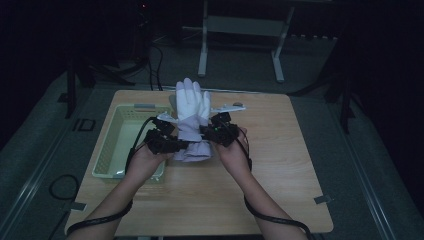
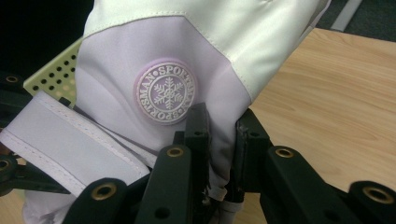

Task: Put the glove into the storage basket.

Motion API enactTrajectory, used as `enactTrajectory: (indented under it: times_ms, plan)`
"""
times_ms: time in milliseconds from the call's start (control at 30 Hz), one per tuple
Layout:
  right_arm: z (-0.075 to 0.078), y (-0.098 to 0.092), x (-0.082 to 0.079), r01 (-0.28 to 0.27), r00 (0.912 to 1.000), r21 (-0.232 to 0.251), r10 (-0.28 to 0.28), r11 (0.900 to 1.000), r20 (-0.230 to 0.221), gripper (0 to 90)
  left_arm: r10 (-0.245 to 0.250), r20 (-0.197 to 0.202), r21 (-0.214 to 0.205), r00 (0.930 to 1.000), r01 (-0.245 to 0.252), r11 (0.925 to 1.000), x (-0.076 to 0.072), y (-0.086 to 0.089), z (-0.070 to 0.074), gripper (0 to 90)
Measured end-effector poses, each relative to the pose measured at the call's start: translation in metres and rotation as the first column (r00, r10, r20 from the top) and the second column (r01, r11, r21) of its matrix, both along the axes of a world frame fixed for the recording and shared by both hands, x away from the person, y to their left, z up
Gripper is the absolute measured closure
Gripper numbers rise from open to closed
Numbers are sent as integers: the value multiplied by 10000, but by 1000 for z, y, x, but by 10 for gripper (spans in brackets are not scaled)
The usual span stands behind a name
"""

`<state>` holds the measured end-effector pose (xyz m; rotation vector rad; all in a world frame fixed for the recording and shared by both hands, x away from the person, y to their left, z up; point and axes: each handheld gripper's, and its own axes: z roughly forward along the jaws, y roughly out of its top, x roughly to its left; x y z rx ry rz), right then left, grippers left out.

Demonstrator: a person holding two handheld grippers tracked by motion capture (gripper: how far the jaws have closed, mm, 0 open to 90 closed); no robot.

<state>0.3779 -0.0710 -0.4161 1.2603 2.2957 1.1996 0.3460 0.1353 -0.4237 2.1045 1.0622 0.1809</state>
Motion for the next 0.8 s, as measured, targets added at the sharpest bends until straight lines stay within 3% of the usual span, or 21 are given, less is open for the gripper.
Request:
enactTrajectory:
  times_ms: [267, 500, 667, 800]
  plan:
    - [4, 32, 1, -334, 9994, 251, 337, 9991, -88, 782, 312, -73, 75, 9995, -311, 9995, -6, 35, 6, 720]
    - [3, 71, 1, -634, 9979, 231, 638, 9977, -142, 783, 721, -177, 120, 9972, -719, 9973, -13, 72, 6, 723]
    - [-1, 98, 1, -818, 9961, 311, 828, 9962, -303, 783, 834, -454, 163, 9955, -828, 9964, -15, 99, 5, 724]
    - [-6, 119, 1, -739, 9954, 530, 769, 9959, -575, 783, 814, -673, 432, 9944, -786, 9960, -15, 120, 4, 724]
